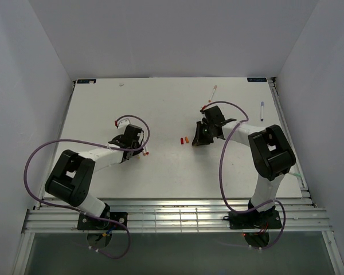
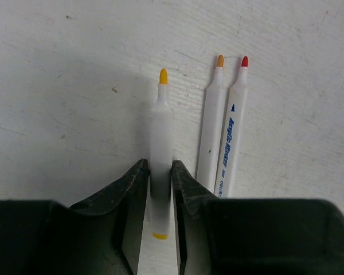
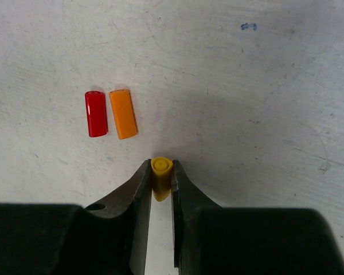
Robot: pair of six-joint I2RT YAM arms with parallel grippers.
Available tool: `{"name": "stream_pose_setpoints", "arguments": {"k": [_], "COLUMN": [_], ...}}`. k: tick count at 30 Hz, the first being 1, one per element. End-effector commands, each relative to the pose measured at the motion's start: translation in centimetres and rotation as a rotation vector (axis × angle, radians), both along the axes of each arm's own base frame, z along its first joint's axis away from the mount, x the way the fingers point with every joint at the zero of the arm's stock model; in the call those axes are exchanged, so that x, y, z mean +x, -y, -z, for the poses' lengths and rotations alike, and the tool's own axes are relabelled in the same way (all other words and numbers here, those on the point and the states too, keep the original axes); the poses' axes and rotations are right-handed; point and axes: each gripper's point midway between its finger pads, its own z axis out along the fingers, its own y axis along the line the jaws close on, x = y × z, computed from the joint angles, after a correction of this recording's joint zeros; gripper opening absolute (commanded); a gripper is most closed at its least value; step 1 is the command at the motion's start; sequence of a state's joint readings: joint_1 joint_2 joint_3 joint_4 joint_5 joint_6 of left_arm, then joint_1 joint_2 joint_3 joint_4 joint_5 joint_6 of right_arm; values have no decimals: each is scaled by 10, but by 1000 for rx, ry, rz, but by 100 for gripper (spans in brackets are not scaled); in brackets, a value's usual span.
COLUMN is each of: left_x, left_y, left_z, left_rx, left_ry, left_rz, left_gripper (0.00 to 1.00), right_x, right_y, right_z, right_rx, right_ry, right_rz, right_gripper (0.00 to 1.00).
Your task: Open the pen caps
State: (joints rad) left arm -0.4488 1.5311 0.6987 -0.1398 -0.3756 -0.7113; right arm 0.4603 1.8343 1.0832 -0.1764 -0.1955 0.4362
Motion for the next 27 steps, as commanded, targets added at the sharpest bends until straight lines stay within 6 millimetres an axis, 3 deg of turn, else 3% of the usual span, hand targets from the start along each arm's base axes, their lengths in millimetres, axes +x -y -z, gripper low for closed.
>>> {"name": "stream_pose_setpoints", "arguments": {"k": [1, 10, 19, 27], "left_x": [11, 12, 19, 20], "left_y": [2, -3, -2, -1], "left_z": [-4, 2, -17, -25], "left_rx": [-13, -17, -24, -34], "left_ry": [22, 11, 54, 64], "left_rz": [2, -9, -4, -3], "left_gripper": [35, 48, 60, 64], "right_x": [17, 32, 40, 39], "right_y": [-9, -12, -19, -21], "right_z": [-13, -15, -13, -15], "right_rx": [39, 47, 65, 78], "right_ry": [57, 81, 76, 76], "right_rz": [-25, -35, -50, -55], "right_gripper": [8, 10, 14, 25]}}
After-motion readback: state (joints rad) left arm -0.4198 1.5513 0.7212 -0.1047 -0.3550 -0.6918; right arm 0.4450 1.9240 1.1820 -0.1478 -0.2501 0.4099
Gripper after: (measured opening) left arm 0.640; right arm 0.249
